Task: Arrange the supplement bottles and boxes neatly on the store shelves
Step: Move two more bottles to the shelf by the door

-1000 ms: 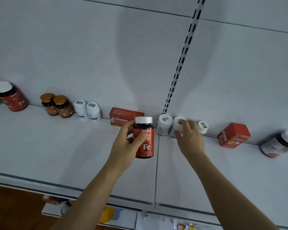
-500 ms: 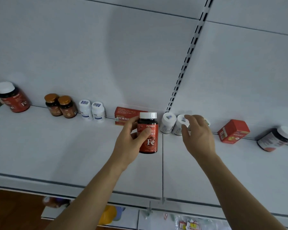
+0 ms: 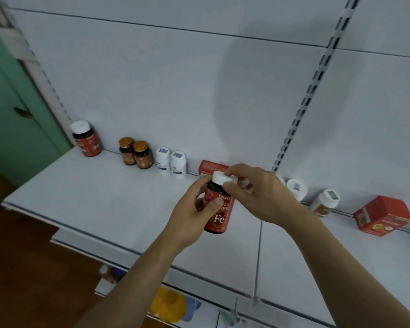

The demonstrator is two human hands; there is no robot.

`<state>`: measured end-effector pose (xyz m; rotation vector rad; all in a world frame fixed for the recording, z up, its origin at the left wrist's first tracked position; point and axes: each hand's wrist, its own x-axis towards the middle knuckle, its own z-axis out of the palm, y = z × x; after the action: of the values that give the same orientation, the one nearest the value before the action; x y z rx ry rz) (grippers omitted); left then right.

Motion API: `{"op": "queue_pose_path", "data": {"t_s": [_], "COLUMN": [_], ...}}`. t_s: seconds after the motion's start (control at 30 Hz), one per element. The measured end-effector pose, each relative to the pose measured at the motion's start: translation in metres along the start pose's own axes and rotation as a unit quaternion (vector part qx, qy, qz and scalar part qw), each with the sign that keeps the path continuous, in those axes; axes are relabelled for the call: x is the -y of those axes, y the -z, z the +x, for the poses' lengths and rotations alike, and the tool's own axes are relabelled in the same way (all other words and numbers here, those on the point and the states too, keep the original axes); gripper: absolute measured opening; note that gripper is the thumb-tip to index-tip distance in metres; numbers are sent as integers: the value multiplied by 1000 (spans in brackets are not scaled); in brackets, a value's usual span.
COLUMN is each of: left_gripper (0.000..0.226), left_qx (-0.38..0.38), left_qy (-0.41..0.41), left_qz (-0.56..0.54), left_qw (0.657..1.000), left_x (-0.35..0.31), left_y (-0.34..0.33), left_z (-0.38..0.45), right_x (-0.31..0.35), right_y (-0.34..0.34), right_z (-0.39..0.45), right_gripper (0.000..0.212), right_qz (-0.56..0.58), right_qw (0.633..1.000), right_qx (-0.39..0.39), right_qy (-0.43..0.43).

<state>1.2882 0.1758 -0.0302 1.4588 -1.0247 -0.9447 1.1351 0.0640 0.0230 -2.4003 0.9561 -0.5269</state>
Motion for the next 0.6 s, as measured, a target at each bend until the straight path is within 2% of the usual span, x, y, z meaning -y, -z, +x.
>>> {"op": "queue_pose_path", "data": {"t_s": [0.23,0.5,0.6], "left_gripper": [48,54,47], "left_qx": [-30,-23,-43], "left_qy": [-9,-19,-21], "left_qz": [2,40,65], "left_qw": [1000,999,997], "left_x": [8,18,27], "left_y": [72,188,233], "left_z": [-9,-19,-20], "right_x": [58,147,178], "right_y": [-38,-109,-138], "right_z": [38,69,84], "right_gripper": [18,23,26], "right_qz": [47,51,47], "right_qw": [998,998,998], "right_qx": [33,-26,-48], "right_qy": [11,21,20]}}
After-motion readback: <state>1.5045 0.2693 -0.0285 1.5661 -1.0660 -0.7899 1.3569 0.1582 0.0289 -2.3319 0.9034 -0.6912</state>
